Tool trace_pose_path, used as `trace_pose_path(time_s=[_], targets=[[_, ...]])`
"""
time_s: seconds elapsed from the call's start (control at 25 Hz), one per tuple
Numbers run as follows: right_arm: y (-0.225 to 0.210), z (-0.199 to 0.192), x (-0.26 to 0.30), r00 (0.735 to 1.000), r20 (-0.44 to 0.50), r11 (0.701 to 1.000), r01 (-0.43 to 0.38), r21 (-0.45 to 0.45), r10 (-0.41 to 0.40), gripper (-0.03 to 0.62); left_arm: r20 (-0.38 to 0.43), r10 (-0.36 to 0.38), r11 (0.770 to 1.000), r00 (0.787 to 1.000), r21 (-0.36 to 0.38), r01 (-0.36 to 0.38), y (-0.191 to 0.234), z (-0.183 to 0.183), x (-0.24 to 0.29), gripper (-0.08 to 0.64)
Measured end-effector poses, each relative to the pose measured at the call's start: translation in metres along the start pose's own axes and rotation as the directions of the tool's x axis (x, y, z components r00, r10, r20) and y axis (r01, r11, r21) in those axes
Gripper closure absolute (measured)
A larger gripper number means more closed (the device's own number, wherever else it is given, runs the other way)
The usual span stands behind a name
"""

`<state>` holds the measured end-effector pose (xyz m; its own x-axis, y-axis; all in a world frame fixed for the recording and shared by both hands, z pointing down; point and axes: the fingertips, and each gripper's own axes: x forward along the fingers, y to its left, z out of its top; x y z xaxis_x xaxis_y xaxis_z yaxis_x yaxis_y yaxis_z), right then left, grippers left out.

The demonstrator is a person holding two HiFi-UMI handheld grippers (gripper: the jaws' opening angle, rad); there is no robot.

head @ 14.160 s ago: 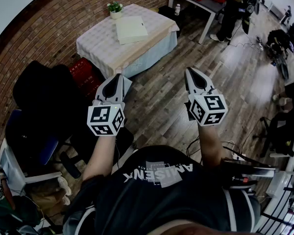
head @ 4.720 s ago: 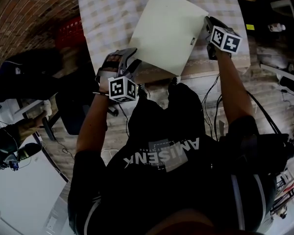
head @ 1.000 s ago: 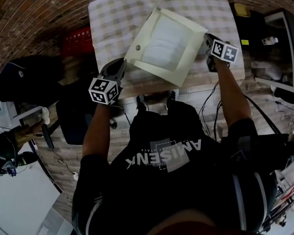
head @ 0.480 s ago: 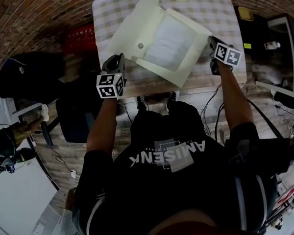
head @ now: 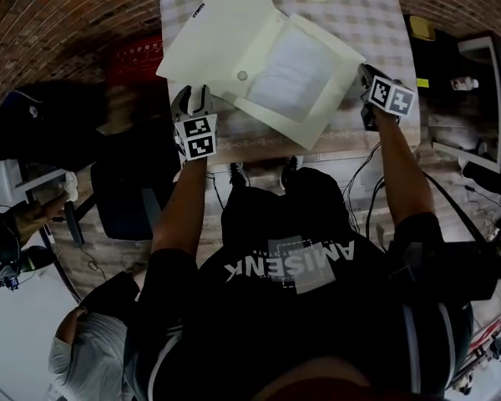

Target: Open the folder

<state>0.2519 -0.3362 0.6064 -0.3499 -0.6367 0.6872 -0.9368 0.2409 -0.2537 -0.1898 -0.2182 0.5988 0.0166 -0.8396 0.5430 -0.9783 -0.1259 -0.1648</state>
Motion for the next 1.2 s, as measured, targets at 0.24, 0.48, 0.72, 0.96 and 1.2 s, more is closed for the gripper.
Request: trace_pose_path(time_s=[0.24, 0.48, 0.72, 0.96, 1.2], targets=[[0.001, 0.0, -0.001, 1.0, 0.002, 1.0, 0.0, -0.023, 0.0, 0.509, 0.016, 0.195, 0.959, 0.981, 0.209, -0.194, 0.014, -0.003, 0.0, 0.299], [0.001, 0.001, 0.0, 1.0, 0.006, 0.999, 0.002, -0.032, -0.001, 0.511, 0.09, 0.273, 0.83, 0.958, 0.482, -0.281, 0.005, 0.01, -0.006, 0.299], [0.001, 0.0, 0.0, 1.0, 0.004, 1.0, -0.002, -0.026, 0.002, 0.512, 0.134, 0.282, 0.734, 0.95, 0.608, -0.303, -0.003, 0.022, -0.016, 0.299], [0.001, -0.001, 0.0, 1.0, -0.009, 0.999, -0.001, -0.034, 0.0, 0.512, 0.177, 0.341, 0.67, 0.923, 0.643, -0.371, -0.009, 0.021, -0.018, 0.299], [0.002, 0.0, -0.001, 1.0, -0.021, 0.998, 0.002, -0.056, -0.003, 0.512, 0.187, 0.361, 0.667, 0.914, 0.633, -0.393, -0.008, 0.018, -0.019, 0.29]])
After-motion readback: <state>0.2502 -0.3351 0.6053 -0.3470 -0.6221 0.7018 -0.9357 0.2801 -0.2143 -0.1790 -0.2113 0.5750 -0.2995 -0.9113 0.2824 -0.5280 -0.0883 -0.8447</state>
